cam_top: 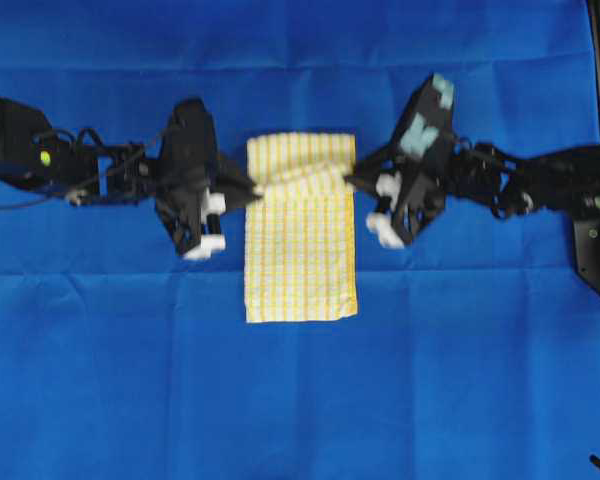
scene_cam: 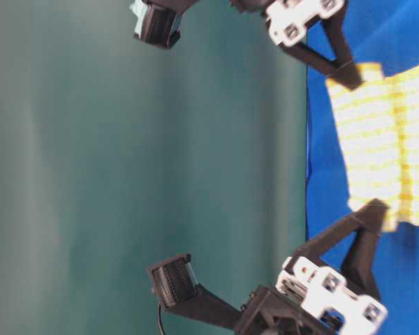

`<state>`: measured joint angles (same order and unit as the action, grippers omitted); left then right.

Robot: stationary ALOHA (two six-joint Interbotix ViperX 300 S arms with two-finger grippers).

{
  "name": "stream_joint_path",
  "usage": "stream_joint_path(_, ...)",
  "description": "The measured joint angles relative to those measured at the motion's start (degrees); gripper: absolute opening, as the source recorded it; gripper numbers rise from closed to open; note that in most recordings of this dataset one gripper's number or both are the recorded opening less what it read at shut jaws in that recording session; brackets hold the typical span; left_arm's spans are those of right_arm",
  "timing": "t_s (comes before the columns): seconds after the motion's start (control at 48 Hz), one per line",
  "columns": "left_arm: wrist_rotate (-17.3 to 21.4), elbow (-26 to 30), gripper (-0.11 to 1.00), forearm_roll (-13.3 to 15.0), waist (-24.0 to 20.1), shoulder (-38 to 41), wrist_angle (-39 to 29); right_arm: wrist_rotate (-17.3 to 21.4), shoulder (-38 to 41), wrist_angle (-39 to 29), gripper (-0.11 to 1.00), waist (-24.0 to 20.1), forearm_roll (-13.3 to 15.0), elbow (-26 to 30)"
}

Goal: Fold the yellow towel.
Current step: 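Fold the top end down over the bottom half and release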

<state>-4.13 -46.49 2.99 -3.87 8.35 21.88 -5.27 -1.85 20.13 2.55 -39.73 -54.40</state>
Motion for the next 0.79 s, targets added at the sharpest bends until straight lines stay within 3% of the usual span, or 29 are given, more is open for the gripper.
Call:
stream_joint_path(0.312,-3.3,0.2,0.05,0.0,8.1,0.1,-0.3,0.0,0.1,1.7,0.06,-8.6,-4.2,-0.1)
stream_joint_path(0.792,-3.8,2.2,0.05,0.0,12.9,0.1,-2.9,0.0,1.7,0.6,0.06,-13.9,-5.1,1.5)
